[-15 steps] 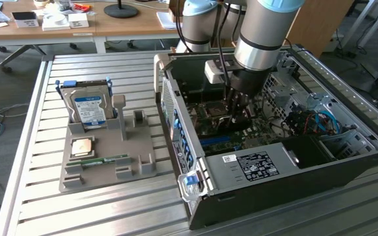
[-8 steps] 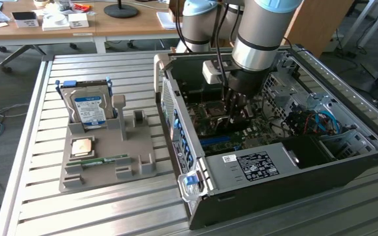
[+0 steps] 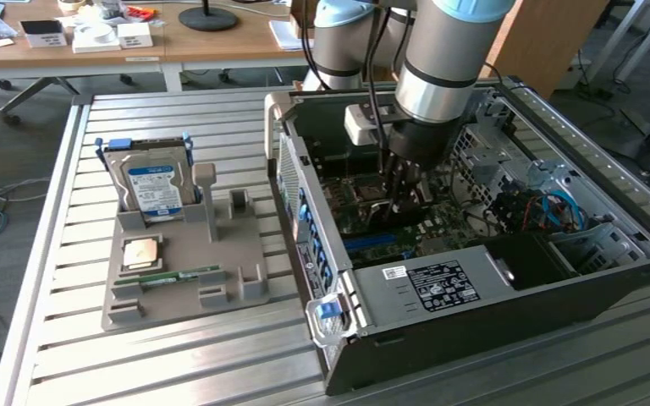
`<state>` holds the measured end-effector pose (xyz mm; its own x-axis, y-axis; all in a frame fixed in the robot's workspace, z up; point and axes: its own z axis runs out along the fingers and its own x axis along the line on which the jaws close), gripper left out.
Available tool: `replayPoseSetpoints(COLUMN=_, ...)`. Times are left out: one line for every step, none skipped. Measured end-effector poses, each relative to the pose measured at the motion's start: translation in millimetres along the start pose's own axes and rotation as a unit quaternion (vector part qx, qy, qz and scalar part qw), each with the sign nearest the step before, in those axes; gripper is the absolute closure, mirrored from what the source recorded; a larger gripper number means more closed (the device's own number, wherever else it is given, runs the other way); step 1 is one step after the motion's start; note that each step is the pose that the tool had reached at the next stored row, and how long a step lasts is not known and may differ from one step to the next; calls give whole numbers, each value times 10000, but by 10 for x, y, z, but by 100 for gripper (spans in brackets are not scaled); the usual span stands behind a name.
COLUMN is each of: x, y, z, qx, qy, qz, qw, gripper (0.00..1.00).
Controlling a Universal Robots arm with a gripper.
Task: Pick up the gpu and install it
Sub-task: 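Insert the gpu into the slot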
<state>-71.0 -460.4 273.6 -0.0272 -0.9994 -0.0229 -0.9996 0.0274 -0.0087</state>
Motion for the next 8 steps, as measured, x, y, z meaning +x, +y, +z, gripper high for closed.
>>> replayPoseSetpoints(x=0, y=1, z=0, qx=0, qy=0, qz=-1, qw=10000, gripper=73)
replayPoseSetpoints(x=1, y=2, z=1, qx=0, qy=1, qz=-1, qw=10000, gripper=73)
replayPoseSetpoints(x=1, y=5, z=5, qx=0, qy=0, qz=0, qw=10000, gripper=73)
replayPoseSetpoints(x=1, y=6, z=11, qx=0, qy=-1, qz=0, qw=10000, gripper=73)
replayPoseSetpoints(x=1, y=8, z=17, qx=0, qy=0, qz=0, qw=10000, gripper=73)
replayPoseSetpoints(x=1, y=11, z=24, qx=0, qy=0, qz=0, qw=10000, gripper=73)
replayPoseSetpoints(x=1, y=15, z=30, qx=0, qy=0, qz=1, qw=10000, gripper=73)
replayPoseSetpoints(x=2, y=19, z=33, qx=0, qy=1, qz=1, qw=10000, gripper=73)
